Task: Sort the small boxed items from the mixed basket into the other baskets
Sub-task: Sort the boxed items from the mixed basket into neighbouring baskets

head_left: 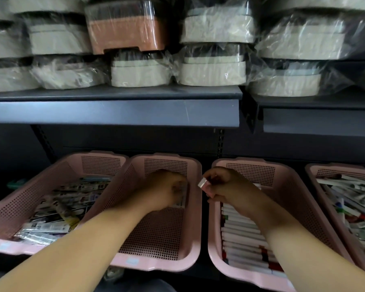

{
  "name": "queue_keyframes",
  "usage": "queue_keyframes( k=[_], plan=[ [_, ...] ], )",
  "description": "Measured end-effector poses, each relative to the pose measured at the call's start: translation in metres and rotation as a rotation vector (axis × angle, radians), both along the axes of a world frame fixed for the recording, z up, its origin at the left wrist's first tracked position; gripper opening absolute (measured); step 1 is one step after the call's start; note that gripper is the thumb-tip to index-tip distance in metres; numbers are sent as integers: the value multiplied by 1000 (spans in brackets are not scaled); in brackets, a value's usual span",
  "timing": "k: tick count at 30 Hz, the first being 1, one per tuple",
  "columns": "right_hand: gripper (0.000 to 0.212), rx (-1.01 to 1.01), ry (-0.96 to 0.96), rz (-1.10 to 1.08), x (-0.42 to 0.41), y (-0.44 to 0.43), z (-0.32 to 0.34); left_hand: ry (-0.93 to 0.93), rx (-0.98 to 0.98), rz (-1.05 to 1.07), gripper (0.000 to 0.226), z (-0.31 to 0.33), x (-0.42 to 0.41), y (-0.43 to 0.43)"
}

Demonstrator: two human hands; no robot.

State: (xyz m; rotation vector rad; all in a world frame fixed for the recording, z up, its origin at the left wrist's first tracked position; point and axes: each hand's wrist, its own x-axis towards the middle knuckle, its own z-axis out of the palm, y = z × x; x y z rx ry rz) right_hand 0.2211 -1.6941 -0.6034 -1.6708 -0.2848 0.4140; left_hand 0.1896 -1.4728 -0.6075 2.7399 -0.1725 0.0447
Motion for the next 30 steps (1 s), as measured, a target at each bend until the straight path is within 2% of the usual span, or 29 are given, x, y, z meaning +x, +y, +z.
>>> queue_keyframes(
  k=[2, 4, 8, 12, 14, 16, 19, 21, 23, 25, 28, 30],
  plan=[
    [34, 28, -37, -17, 0, 5, 7, -19, -173, -29, 25, 17, -10, -6],
    [36, 18, -74, 4, 1, 13, 13, -63, -223, -99, 31, 32, -24, -9],
    [39, -43, -127, 44, -2, 33, 19, -337, 138, -172, 26, 49, -44, -2],
    [31, -108, -213, 103, -9, 60, 18, -423, 234, -144, 28, 39, -47, 19],
    [31, -209, -346, 100, -11, 72, 16, -408, 202, -83, 30, 36, -49, 32],
    [31, -208, -362, 110, -14, 82, 13, -375, 149, -56, 25, 36, -51, 40],
    [25, -34, -174, 136, -19, 90, 13, -368, 105, -23, 18, 37, -53, 50],
    [21, 3, -97, 155, -18, 92, 15, -394, 103, -30, 20, 36, -54, 56],
    [25, -60, -162, 173, -17, 94, 15, -365, 115, -48, 19, 35, -55, 60],
    [36, -197, -308, 166, -17, 97, 16, -271, 96, -51, 19, 34, -56, 63],
    [31, -307, -405, 147, -20, 102, 13, -136, 22, -36, 19, 36, -58, 65],
    [30, -340, -454, 167, -21, 105, 6, -102, 40, -24, 21, 37, -58, 67]
  ],
)
